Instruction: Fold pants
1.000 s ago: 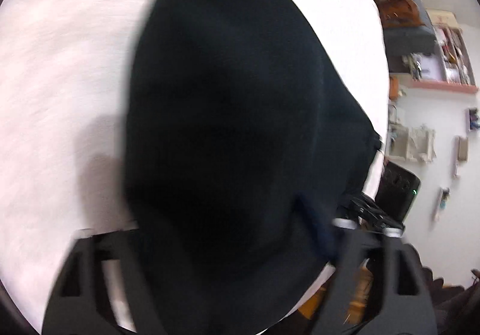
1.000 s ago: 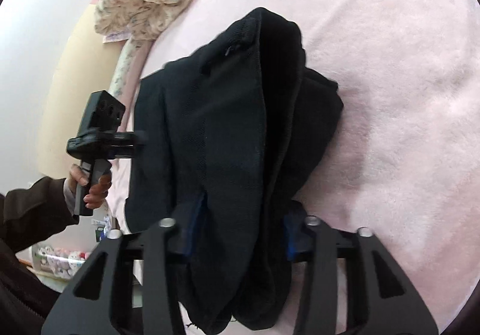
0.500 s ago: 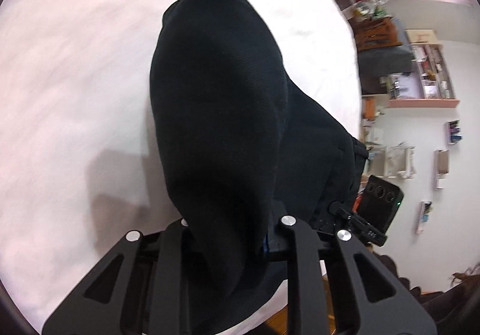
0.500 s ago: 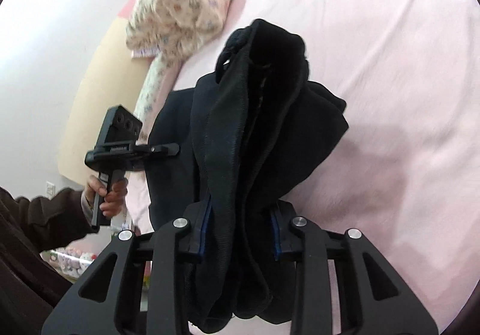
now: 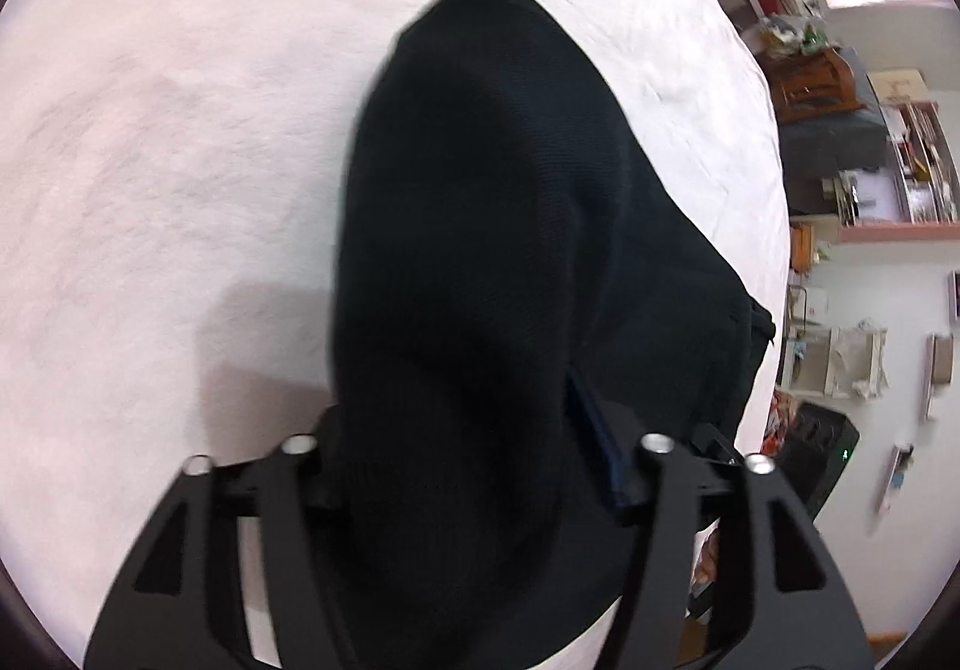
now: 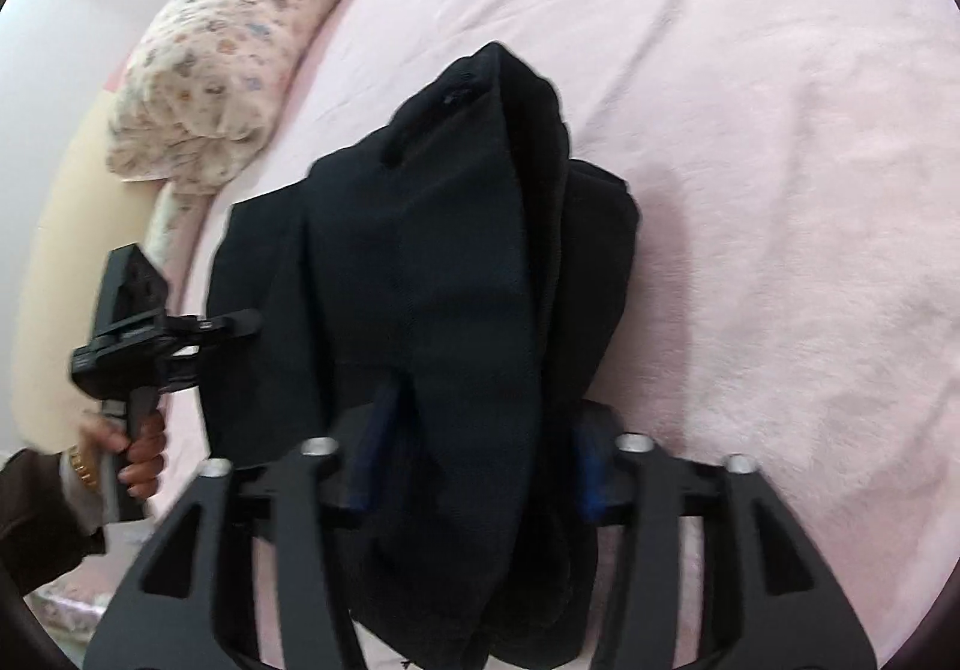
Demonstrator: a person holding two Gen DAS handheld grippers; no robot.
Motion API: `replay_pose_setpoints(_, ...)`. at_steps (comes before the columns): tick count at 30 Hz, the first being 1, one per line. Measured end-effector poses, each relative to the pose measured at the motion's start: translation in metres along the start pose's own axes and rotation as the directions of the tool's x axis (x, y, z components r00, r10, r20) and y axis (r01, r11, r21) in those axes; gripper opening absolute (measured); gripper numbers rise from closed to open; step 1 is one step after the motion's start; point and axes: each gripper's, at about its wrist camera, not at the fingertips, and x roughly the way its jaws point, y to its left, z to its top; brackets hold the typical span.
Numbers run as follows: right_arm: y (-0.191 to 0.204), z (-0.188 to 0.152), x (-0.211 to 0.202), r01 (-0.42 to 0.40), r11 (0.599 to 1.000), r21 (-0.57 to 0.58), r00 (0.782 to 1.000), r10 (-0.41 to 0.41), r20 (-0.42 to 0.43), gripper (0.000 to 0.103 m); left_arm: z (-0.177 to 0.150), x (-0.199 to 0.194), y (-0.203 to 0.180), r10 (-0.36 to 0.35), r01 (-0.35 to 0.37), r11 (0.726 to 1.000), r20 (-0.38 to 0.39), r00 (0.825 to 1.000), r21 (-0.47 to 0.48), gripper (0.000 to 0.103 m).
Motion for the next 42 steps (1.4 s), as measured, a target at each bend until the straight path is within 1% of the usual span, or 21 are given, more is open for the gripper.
replay_pose_setpoints(4, 0.007, -0.007, -0.036, 0.087, 0.992, -0.089, 0.993, -0.080, 0.086, 0.055, -0.003, -0.046, 0.009, 0.074, -0.076, 0.997, 0.115, 0.991, 0.012, 0.076)
replay_pose_setpoints(6, 0.031, -0.011, -0.056, 0.205, 0.958, -0.202, 0.961, -0.159, 0.224, 0.053, -0.008, -0.078, -0.006, 0.160, -0.185, 0.980, 0.256, 0.953, 0.074, 0.076)
replay_pose_setpoints(7, 0.044, -0.012, -0.063, 0.206, 0.944, -0.257, 0.954, -0.136, 0.266, 0.050, -0.016, -0.093, -0.020, 0.154, -0.206, 0.971, 0.341, 0.927, 0.121, 0.076)
replay_pose_setpoints(9, 0.066, -0.011, -0.066, 0.255, 0.912, -0.322, 0.935, -0.147, 0.322, 0.049, -0.028, -0.103, -0.051, 0.124, -0.222, 0.954, 0.410, 0.904, 0.202, 0.080)
replay_pose_setpoints(11, 0.088, -0.011, -0.050, 0.305, 0.873, -0.381, 0.926, -0.177, 0.334, 0.046, -0.042, -0.092, -0.080, 0.051, -0.181, 0.941, 0.406, 0.912, 0.287, 0.093)
replay_pose_setpoints(13, 0.093, -0.013, -0.033, 0.334, 0.849, -0.410, 0.926, -0.213, 0.312, 0.043, -0.048, -0.067, -0.102, 0.039, -0.161, 0.930, 0.349, 0.936, 0.330, 0.093)
replay_pose_setpoints(16, 0.085, -0.015, -0.009, 0.339, 0.865, -0.368, 0.930, -0.251, 0.268, 0.043, -0.057, -0.029, -0.109, 0.080, -0.183, 0.920, 0.290, 0.954, 0.346, 0.093)
replay_pose_setpoints(17, 0.078, -0.016, 0.004, 0.349, 0.869, -0.352, 0.932, -0.280, 0.232, 0.045, -0.056, -0.012, -0.105, 0.133, -0.219, 0.920, 0.267, 0.955, 0.325, 0.094)
replay_pose_setpoints(20, 0.079, -0.023, 0.031, 0.398, 0.826, -0.398, 0.915, -0.329, 0.233, 0.046, -0.055, 0.016, -0.095, 0.190, -0.259, 0.912, 0.233, 0.954, 0.317, 0.098)
replay_pose_setpoints(21, 0.079, -0.022, 0.034, 0.400, 0.828, -0.393, 0.914, -0.329, 0.239, 0.047, -0.055, 0.025, -0.096, 0.213, -0.284, 0.897, 0.231, 0.949, 0.339, 0.100)
replay_pose_setpoints(22, 0.078, -0.020, 0.036, 0.398, 0.835, -0.380, 0.914, -0.329, 0.236, 0.047, -0.057, 0.031, -0.095, 0.235, -0.312, 0.877, 0.240, 0.942, 0.366, 0.101)
replay_pose_setpoints(24, 0.074, -0.019, 0.034, 0.397, 0.843, -0.362, 0.914, -0.331, 0.233, 0.048, -0.068, 0.052, -0.107, 0.343, -0.445, 0.783, 0.295, 0.892, 0.435, 0.101)
replay_pose_setpoints(25, 0.076, -0.019, 0.033, 0.405, 0.840, -0.362, 0.911, -0.339, 0.234, 0.048, -0.071, 0.055, -0.112, 0.367, -0.482, 0.758, 0.323, 0.872, 0.440, 0.101)
replay_pose_setpoints(27, 0.085, -0.024, 0.023, 0.439, 0.816, -0.377, 0.897, -0.368, 0.246, 0.049, -0.072, 0.044, -0.115, 0.373, -0.486, 0.779, 0.330, 0.867, 0.395, 0.101)
replay_pose_setpoints(28, 0.090, -0.028, 0.014, 0.456, 0.807, -0.375, 0.887, -0.380, 0.263, 0.057, -0.077, 0.032, -0.116, 0.368, -0.479, 0.800, 0.337, 0.867, 0.360, 0.101)
replay_pose_setpoints(29, 0.095, -0.035, 0.005, 0.471, 0.803, -0.364, 0.876, -0.381, 0.294, 0.070, -0.086, 0.020, -0.117, 0.351, -0.473, 0.810, 0.359, 0.865, 0.346, 0.101)
replay_pose_setpoints(30, 0.101, -0.045, -0.012, 0.472, 0.811, -0.345, 0.867, -0.357, 0.347, 0.075, -0.096, 0.006, -0.117, 0.328, -0.469, 0.814, 0.396, 0.858, 0.343, 0.101)
replay_pose_setpoints(31, 0.104, -0.058, -0.028, 0.469, 0.820, -0.327, 0.857, -0.333, 0.395, 0.082, -0.109, -0.006, -0.118, 0.307, -0.476, 0.808, 0.440, 0.844, 0.347, 0.101)
replay_pose_setpoints(33, 0.105, -0.083, -0.052, 0.459, 0.837, -0.299, 0.840, -0.300, 0.452, 0.082, -0.138, -0.028, -0.120, 0.289, -0.519, 0.775, 0.529, 0.798, 0.361, 0.101)
replay_pose_setpoints(36, 0.107, -0.114, -0.071, 0.458, 0.853, -0.251, 0.815, -0.291, 0.501, 0.089, -0.176, -0.046, -0.117, 0.253, -0.542, 0.756, 0.600, 0.759, 0.367, 0.101)
replay_pose_setpoints(42, 0.111, -0.151, -0.086, 0.439, 0.882, -0.171, 0.783, -0.283, 0.554, 0.093, -0.208, -0.056, -0.104, 0.252, -0.575, 0.734, 0.642, 0.724, 0.361, 0.101)
